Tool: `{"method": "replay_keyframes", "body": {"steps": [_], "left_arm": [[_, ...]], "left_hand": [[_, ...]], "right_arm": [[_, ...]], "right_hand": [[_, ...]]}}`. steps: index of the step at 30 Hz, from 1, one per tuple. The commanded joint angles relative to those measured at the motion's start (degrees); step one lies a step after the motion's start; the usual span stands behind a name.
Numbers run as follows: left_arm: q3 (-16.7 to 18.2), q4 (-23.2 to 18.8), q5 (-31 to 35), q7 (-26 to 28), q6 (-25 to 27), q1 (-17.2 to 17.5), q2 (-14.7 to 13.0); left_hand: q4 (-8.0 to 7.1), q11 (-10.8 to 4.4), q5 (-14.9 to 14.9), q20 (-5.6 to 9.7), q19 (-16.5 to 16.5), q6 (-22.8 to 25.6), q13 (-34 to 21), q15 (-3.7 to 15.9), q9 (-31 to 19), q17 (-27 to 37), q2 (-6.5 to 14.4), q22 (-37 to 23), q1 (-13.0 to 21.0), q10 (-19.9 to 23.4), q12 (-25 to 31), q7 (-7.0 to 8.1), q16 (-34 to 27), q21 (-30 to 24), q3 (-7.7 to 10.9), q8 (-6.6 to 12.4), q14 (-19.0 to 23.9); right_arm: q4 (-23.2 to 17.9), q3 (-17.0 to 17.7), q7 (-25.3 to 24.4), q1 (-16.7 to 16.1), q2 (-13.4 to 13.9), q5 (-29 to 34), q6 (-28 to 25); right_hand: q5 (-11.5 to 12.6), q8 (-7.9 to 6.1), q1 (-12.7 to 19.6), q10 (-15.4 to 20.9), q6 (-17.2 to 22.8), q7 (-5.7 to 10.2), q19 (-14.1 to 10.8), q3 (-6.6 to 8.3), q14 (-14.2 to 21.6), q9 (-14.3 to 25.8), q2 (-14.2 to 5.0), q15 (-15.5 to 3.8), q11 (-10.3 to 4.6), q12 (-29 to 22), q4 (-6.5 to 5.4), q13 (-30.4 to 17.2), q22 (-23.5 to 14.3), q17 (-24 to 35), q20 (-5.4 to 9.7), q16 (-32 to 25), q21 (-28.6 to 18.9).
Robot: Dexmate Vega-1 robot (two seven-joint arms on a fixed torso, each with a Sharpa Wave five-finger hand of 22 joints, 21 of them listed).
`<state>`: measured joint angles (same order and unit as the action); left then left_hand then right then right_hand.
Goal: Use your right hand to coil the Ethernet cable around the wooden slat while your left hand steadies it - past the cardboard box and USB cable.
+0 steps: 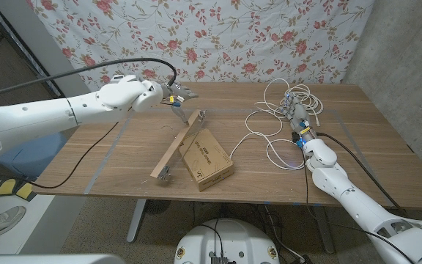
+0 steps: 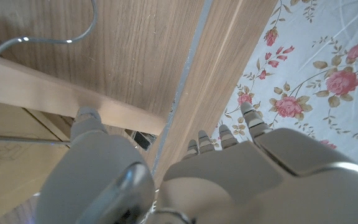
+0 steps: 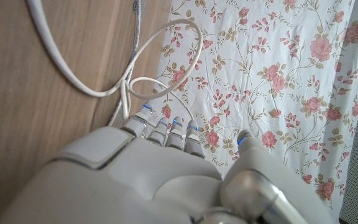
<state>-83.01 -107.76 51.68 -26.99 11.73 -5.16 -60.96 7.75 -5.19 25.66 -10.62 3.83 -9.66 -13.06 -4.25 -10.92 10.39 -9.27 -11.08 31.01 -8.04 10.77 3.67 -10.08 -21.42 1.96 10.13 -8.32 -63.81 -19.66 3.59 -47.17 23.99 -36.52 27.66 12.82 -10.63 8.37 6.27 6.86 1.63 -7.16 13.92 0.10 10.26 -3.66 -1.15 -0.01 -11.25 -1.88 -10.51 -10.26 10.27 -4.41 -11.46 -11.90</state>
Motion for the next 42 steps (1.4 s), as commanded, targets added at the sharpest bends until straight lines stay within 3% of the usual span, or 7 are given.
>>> {"method": "replay_keyframes", "body": {"steps": [1,6,13,15,20,27,42], "left_arm": [[-6.8,0.0,26.5,1.3,-7.0,-4.0,1.9],[-7.6,0.7,34.1,8.8,-3.5,-3.5,1.7],[-6.2,0.5,29.4,7.3,-4.4,-4.9,2.6],[-6.4,0.2,28.3,4.8,-7.2,-6.2,3.0],[-7.6,-0.1,28.5,2.3,-11.7,-7.9,3.4],[-8.9,-0.1,27.5,0.3,-18.9,-10.9,4.2],[-9.6,1.7,25.7,-3.1,-30.4,-18.1,8.0]], "left_hand": [[1.09,0.26,1.3,0.30,0.6,-12.1,-0.1,-0.01,-0.2,-0.1,0.7,-0.2,3.0,-3.0,-0.1,0.19,0.1,0.5,-0.23,0.08,-2.1],[1.06,-0.12,3.1,1.30,-1.2,-10.9,0.0,1.24,-0.3,-0.1,1.3,-0.2,4.7,-2.2,0.9,0.10,-0.6,0.0,-0.68,1.09,-0.9],[-2.47,-1.44,7.9,2.25,-2.6,-7.6,0.2,3.42,-0.5,0.1,5.3,-0.6,2.3,0.6,2.4,0.47,-1.2,-0.2,-2.24,2.19,1.2],[-4.04,-0.30,8.0,1.49,-1.1,-9.0,0.3,2.15,-0.5,0.0,3.6,-0.7,-0.9,-1.1,1.8,0.54,-0.5,0.6,-5.37,1.43,-0.3],[-4.39,0.25,6.9,0.65,2.3,-15.8,0.4,0.67,-0.4,0.0,0.1,-0.6,-2.7,-5.6,0.7,-0.61,-0.1,2.6,-10.41,-0.12,-4.0],[-4.24,0.98,5.9,0.07,6.0,-22.8,0.4,-0.20,-0.5,0.1,-0.8,-0.9,-3.5,-11.3,0.1,-2.96,0.1,4.5,-15.19,-0.24,-7.9],[-5.09,1.42,4.6,-0.02,8.7,-23.2,0.3,0.12,-0.5,0.1,-0.5,-1.2,-5.7,-13.6,0.6,-3.92,-0.1,5.7,-19.17,0.76,-10.8]], "right_arm": [[0.3,0.8,-0.2,-1.0,-0.2,-0.8,1.1],[-0.5,0.9,-1.5,-1.8,0.3,-0.2,1.0],[-0.2,1.2,-1.5,-1.6,0.3,-0.4,1.1],[0.2,1.2,-1.6,-1.5,0.2,-0.2,1.3],[1.1,1.4,-0.9,-1.0,0.1,-0.6,1.6],[2.0,1.6,-1.3,-0.3,-0.2,-1.0,1.0],[6.0,1.4,-2.6,1.6,-1.5,-0.2,1.0]], "right_hand": [[0.3,-0.33,0.3,0.0,0.3,-0.19,-0.5,0.20,0.6,0.2,-0.37,-0.25,-0.10,0.0,0.37,-0.3,-0.2,0.1,-0.16,0.1,-0.3],[0.3,-0.31,0.3,0.0,0.3,-0.20,-0.6,0.23,0.6,0.2,-0.45,-0.26,-0.11,0.0,0.38,-0.3,-0.2,0.1,-0.07,0.2,-0.3],[0.3,-0.30,0.4,-0.1,0.3,-0.15,-0.6,0.30,0.6,0.2,-0.56,-0.28,-0.16,0.0,0.44,-0.3,-0.2,0.1,-0.07,0.2,-0.3],[0.3,-0.29,0.4,-0.1,0.3,-0.16,-0.6,0.33,0.7,0.2,-0.60,-0.28,-0.17,0.0,0.46,-0.3,-0.2,0.1,-0.04,0.2,-0.3],[0.3,-0.27,0.5,-0.1,0.2,-0.25,-0.7,0.38,0.7,0.2,-0.67,-0.23,-0.15,0.0,0.52,-0.3,-0.2,0.1,-0.06,0.2,-0.3],[0.3,-0.28,0.6,0.2,0.2,-0.27,-0.8,0.42,0.9,0.2,-0.76,-0.22,-0.12,0.0,0.57,-0.3,-0.2,0.1,0.01,0.2,-0.3],[0.3,-0.27,0.8,0.3,0.2,-0.48,-0.9,0.69,1.0,0.2,-1.25,-0.34,-0.02,0.0,0.63,-0.4,-0.2,0.1,0.15,0.2,-0.3]]}}
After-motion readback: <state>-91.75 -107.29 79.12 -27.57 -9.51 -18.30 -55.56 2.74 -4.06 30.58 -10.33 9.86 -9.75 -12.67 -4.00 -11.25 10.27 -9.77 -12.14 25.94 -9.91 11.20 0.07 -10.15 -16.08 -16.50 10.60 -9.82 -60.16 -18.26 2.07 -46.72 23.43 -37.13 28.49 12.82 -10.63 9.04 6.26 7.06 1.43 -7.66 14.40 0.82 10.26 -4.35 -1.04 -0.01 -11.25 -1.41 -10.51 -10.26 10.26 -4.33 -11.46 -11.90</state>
